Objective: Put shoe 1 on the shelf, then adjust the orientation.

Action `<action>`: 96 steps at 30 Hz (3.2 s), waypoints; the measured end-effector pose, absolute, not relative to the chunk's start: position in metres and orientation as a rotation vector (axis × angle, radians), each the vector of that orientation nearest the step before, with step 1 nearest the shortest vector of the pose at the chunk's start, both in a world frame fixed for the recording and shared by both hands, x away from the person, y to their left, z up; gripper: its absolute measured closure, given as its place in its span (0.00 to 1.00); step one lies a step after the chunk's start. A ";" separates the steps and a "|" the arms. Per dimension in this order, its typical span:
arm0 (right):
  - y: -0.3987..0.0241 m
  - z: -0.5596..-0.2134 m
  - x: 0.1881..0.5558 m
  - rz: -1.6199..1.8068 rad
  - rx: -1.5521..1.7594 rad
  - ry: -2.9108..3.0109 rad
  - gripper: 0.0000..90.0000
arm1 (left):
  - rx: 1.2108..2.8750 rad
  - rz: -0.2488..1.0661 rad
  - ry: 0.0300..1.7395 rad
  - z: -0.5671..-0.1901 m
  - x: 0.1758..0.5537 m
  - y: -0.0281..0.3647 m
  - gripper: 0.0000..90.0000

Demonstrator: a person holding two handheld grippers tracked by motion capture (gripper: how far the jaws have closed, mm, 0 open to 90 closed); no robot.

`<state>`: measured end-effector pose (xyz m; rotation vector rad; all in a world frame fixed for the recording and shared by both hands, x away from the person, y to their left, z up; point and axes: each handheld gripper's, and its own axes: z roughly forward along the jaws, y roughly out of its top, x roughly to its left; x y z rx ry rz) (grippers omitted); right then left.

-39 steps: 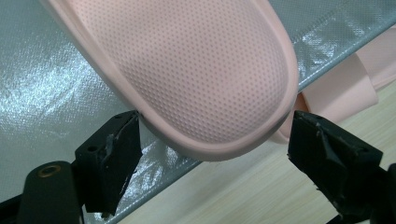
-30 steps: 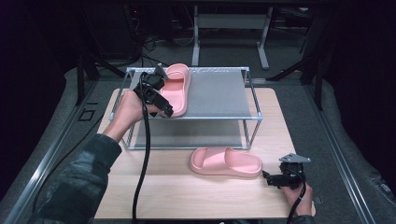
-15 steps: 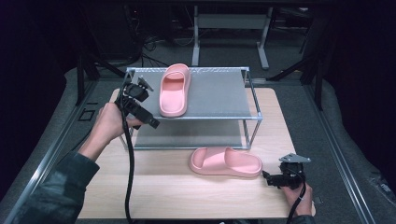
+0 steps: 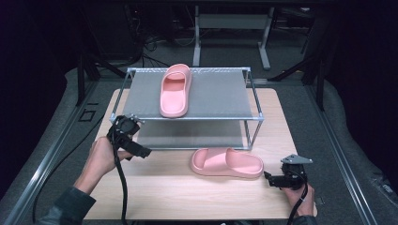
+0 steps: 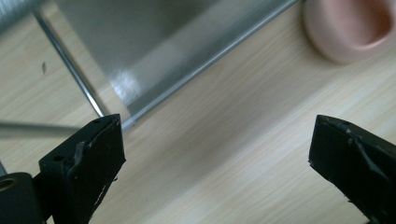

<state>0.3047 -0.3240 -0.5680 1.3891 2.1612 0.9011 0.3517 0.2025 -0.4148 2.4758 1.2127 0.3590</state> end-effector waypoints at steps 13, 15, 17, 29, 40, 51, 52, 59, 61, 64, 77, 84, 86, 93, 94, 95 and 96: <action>-0.323 -0.553 0.295 0.934 1.386 2.208 0.08 | 2.372 0.361 1.326 -0.509 0.321 0.242 0.00; -0.322 -0.545 0.294 0.953 1.360 2.229 0.08 | 2.351 0.362 1.325 -0.518 0.320 0.246 0.00; -0.315 -0.535 0.293 0.953 1.314 2.232 0.09 | 2.288 0.354 1.329 -0.533 0.317 0.252 0.00; -0.274 -0.513 0.299 0.920 1.125 2.343 0.12 | 2.083 0.518 1.301 -0.571 0.303 0.263 0.00; -0.227 -0.509 0.331 0.821 0.955 2.489 0.26 | 2.052 0.532 1.293 -0.574 0.305 0.265 0.00; -0.199 -0.505 0.362 0.715 0.840 2.554 0.54 | 2.052 0.532 1.292 -0.574 0.305 0.265 0.00; -0.194 -0.504 0.370 0.658 0.811 2.583 0.56 | 2.052 0.532 1.292 -0.574 0.305 0.265 0.00; -0.178 -0.504 0.388 0.547 0.746 2.620 0.66 | 2.052 0.531 1.291 -0.574 0.305 0.265 0.00; -0.175 -0.505 0.393 0.499 0.737 2.667 0.72 | 2.052 0.533 1.292 -0.574 0.305 0.265 0.00; -0.172 -0.510 0.396 0.526 0.745 2.694 0.80 | 2.052 0.532 1.291 -0.574 0.305 0.265 0.00; -0.158 -0.503 0.373 0.426 0.731 2.801 0.91 | 2.053 0.533 1.292 -0.574 0.305 0.265 0.00; -0.148 -0.503 0.378 0.423 0.645 2.823 0.79 | 2.052 0.534 1.292 -0.574 0.305 0.265 0.00; -0.145 -0.502 0.382 0.422 0.641 2.837 0.79 | 2.052 0.534 1.292 -0.574 0.305 0.265 0.00; -0.143 -0.505 0.393 0.413 0.650 2.892 0.80 | 2.052 0.533 1.291 -0.574 0.305 0.265 0.00; -0.144 -0.506 0.394 0.423 0.669 2.904 0.81 | 2.052 0.534 1.291 -0.574 0.305 0.265 0.00; -0.144 -0.506 0.394 0.423 0.669 2.904 0.81 | 2.052 0.534 1.291 -0.574 0.305 0.265 0.00; -0.144 -0.506 0.395 0.423 0.671 2.908 0.82 | 2.052 0.534 1.291 -0.574 0.305 0.265 0.00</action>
